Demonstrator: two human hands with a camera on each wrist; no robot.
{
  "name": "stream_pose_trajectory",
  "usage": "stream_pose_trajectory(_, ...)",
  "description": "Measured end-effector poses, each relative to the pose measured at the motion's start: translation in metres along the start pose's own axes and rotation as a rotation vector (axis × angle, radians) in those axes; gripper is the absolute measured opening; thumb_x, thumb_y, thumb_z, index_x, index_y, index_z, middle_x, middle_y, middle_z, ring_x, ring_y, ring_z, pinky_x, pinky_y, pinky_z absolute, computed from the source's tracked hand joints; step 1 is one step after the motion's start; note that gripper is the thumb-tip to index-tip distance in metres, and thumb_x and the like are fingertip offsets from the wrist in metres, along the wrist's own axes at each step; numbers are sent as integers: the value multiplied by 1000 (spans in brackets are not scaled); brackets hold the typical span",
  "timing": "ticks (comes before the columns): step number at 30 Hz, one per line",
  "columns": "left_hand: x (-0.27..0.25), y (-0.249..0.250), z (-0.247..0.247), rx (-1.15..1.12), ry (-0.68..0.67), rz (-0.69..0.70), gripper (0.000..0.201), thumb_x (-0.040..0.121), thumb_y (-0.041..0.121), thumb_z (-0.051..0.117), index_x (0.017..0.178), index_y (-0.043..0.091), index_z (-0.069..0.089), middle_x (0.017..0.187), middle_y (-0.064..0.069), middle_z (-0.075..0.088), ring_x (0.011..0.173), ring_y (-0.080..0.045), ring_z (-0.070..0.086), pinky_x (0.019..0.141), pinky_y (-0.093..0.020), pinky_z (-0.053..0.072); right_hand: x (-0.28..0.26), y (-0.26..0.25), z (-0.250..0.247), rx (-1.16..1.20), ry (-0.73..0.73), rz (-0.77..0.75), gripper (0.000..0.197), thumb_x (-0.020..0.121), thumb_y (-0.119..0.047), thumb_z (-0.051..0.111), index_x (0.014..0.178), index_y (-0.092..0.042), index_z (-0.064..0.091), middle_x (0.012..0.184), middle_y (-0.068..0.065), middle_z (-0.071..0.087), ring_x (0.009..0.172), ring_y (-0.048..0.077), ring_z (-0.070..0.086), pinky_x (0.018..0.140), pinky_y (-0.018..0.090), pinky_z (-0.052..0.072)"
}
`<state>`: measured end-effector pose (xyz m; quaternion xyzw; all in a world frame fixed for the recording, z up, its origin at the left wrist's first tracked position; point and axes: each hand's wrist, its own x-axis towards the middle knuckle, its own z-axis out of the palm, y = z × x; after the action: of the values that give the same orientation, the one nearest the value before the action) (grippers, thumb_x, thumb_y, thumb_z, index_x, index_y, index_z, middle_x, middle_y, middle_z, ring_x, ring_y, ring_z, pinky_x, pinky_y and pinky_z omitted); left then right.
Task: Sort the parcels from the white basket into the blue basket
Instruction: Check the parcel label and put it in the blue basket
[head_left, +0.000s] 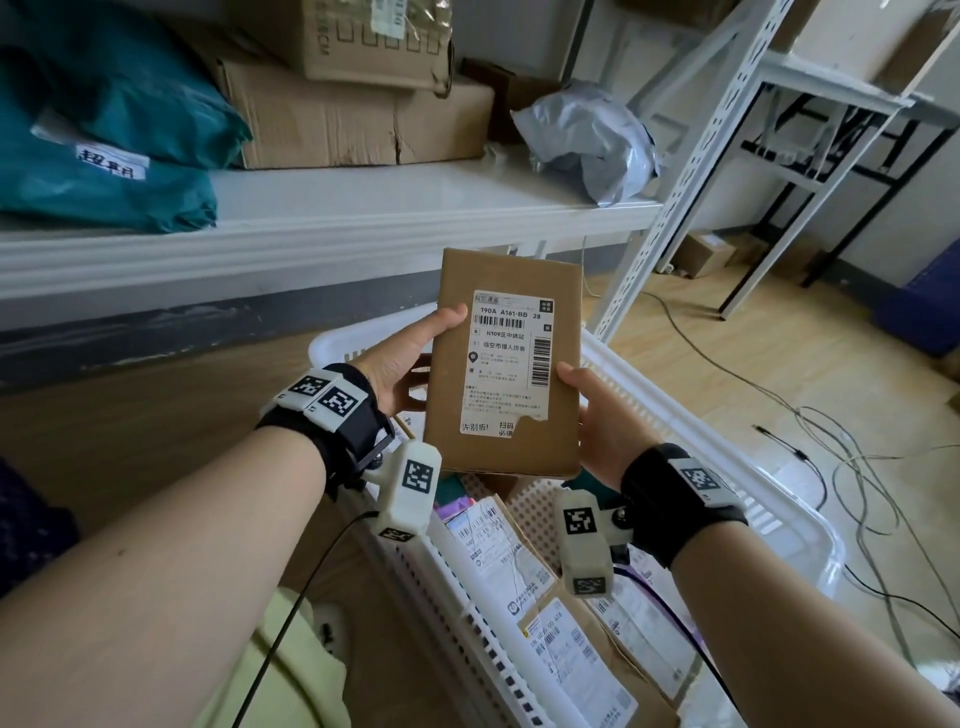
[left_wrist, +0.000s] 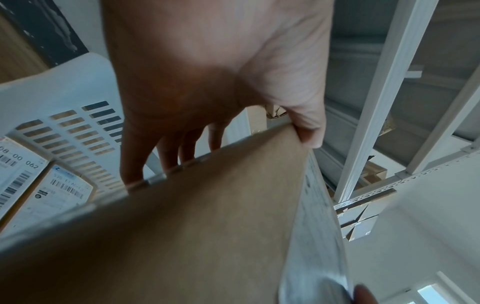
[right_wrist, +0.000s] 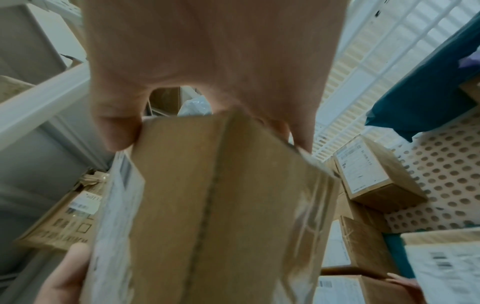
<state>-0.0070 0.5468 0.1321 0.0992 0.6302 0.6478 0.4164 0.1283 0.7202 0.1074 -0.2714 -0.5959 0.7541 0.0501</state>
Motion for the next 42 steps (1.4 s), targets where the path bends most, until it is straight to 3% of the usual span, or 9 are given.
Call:
stream_pose_trajectory(5,-16,5,-17,-11,50,51,36,84,57,54,98,25,63,85,-1,66,84,-18,62,78,-34,52,5,-17,28,-31,-25,-28,65,63,-52,71,122,-25,61,118,5,68,117,30,59,108,51,38)
stream_pose_trajectory(8,-28,21,-33,9,88,110,33,86,54,53,98,25,62,83,3,67,80,-15,63,69,-30,51,8,-29,49,-26,-63,-77,39,74,-47,65,109,-29,67,116,6,69,120,35,56,108,59,33)
stream_pose_trajectory(13,-54,38,-66,75,183,144,29,85,50,57,100,26,63,93,4,67,89,-15,61,81,-34,50,19,-35,93,84,-176,-71,29,90,-37,52,108,-21,67,110,6,71,104,26,66,93,45,50)
stream_pose_trajectory(20,-108,42,-109,197,254,153,21,88,45,54,95,27,61,86,8,65,79,-10,59,71,-27,45,12,-25,155,138,-362,-59,31,95,-36,40,107,-22,65,101,-1,74,89,16,71,75,34,53)
stream_pose_trajectory(23,-146,46,-138,254,275,142,26,87,45,56,104,25,61,103,3,66,98,-16,61,88,-34,49,-4,-26,186,145,-433,-58,33,95,-36,40,111,-21,65,109,2,72,94,18,70,69,32,57)
stream_pose_trajectory(26,-195,53,-174,268,312,136,29,84,45,59,101,22,61,95,3,69,91,-14,63,82,-30,49,-19,-28,226,64,-486,-65,39,92,-41,45,120,-20,63,119,5,68,110,24,64,94,46,50)
stream_pose_trajectory(28,-225,52,-201,266,382,136,56,67,56,72,110,21,62,110,0,67,107,-18,60,96,-36,44,-30,-27,256,-15,-529,-52,43,87,-44,53,122,-21,63,125,8,64,117,28,58,106,53,38)
stream_pose_trajectory(32,-269,30,-251,156,441,163,51,71,50,68,111,19,62,110,-4,70,104,-21,64,97,-41,46,-50,-18,319,-161,-604,-11,42,85,-41,56,120,-17,61,113,7,67,83,20,65,69,28,53)
stream_pose_trajectory(42,-347,-58,-355,-129,644,199,39,64,45,64,92,18,73,97,-2,74,88,-17,68,82,-33,54,-75,40,458,-404,-689,143,33,83,-36,64,110,-18,63,92,6,65,78,20,60,72,30,49)
